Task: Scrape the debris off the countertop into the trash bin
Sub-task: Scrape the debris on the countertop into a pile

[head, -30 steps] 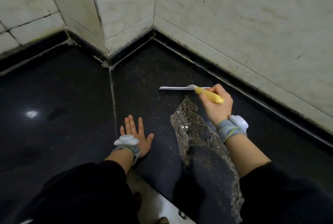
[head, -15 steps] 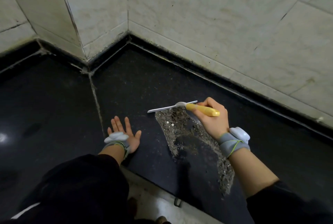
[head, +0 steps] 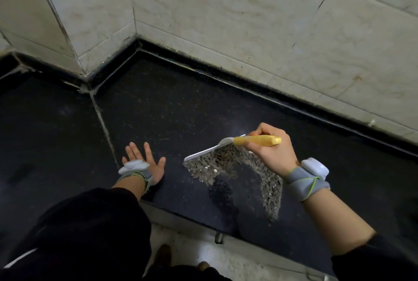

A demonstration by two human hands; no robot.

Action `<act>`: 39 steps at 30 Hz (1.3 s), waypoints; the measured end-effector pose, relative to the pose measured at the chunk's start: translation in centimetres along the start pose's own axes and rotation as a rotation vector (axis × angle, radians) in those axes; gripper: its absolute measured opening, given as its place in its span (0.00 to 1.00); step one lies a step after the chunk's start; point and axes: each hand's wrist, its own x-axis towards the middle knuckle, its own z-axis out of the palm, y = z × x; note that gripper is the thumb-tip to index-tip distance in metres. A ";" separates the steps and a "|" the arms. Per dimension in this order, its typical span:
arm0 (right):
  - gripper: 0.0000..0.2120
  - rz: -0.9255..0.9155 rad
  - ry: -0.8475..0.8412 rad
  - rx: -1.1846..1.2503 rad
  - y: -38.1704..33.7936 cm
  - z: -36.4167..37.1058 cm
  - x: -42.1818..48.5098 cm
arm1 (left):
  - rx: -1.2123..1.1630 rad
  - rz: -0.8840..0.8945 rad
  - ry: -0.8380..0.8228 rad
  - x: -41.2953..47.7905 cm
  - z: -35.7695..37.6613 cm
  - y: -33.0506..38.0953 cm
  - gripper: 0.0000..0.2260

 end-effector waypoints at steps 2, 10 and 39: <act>0.12 0.017 -0.015 -0.007 -0.1 -0.3 0.4 | 0.001 0.007 0.010 -0.1 0.2 0.0 0.35; 0.08 -0.070 0.045 0.070 -2.7 2.7 2.6 | -0.011 0.021 0.026 0.0 0.4 -0.4 0.35; 0.06 -0.044 0.173 0.041 0.4 -1.8 1.8 | -0.263 0.077 0.260 -3.8 2.8 1.7 0.33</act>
